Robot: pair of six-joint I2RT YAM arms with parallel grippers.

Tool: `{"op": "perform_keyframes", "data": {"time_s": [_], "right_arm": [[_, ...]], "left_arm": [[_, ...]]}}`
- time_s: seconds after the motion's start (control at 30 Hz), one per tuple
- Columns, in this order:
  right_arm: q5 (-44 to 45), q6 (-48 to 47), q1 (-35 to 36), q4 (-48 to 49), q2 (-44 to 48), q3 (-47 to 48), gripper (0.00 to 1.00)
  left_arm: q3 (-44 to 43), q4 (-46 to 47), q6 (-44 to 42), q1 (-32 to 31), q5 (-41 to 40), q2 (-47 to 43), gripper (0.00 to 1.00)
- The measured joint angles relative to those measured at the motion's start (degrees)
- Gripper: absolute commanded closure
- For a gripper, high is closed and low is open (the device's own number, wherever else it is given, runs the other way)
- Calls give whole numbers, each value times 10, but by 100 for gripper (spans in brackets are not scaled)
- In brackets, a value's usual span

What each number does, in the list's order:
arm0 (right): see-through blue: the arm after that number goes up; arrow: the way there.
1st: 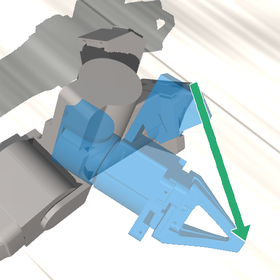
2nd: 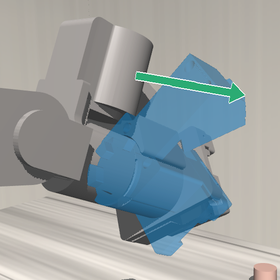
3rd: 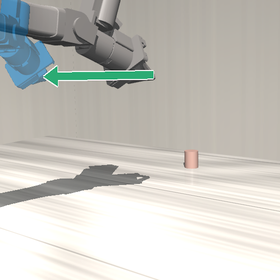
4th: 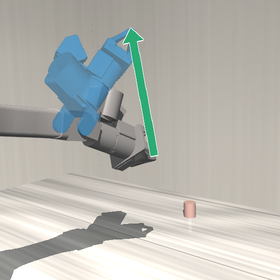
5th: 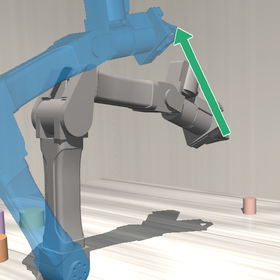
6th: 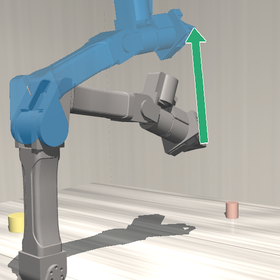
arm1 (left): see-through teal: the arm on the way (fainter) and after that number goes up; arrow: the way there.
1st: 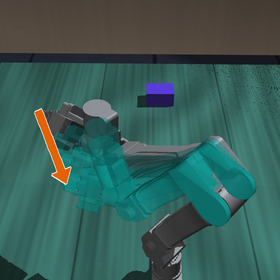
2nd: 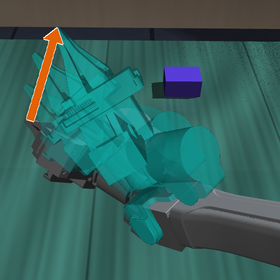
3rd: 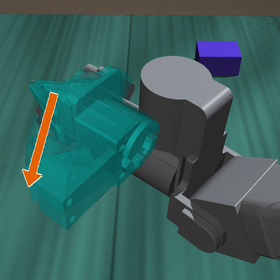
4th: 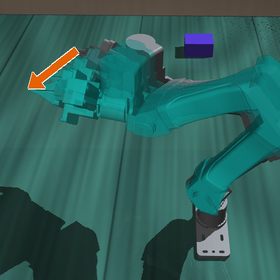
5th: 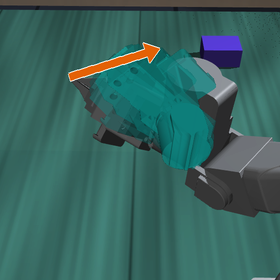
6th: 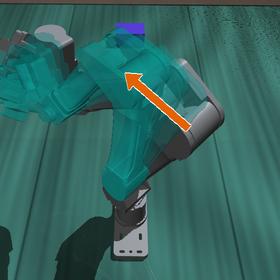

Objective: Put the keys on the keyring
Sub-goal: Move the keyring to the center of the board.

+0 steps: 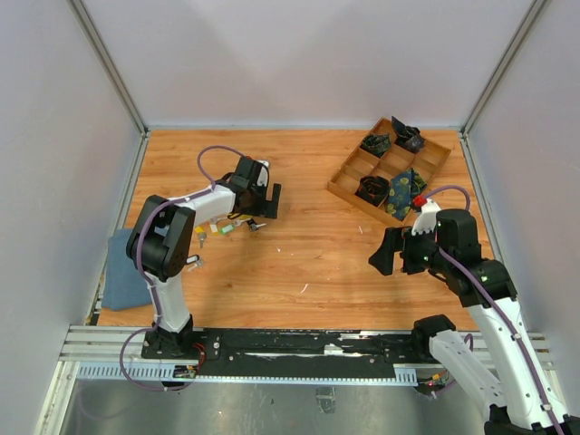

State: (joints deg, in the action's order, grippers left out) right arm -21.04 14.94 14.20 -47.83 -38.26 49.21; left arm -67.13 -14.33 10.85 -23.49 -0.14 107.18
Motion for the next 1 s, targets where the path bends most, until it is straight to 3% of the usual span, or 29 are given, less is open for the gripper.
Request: {"op": "perform_keyframes", "data": {"time_s": [0.47, 1.0], "right_arm": [[0, 0, 0, 2, -4, -4, 1], [-2, 0, 0, 5, -3, -7, 2]], "left_arm": [[34, 45, 12, -25, 27, -14, 1], [106, 75, 104, -180, 88, -70, 1]]}}
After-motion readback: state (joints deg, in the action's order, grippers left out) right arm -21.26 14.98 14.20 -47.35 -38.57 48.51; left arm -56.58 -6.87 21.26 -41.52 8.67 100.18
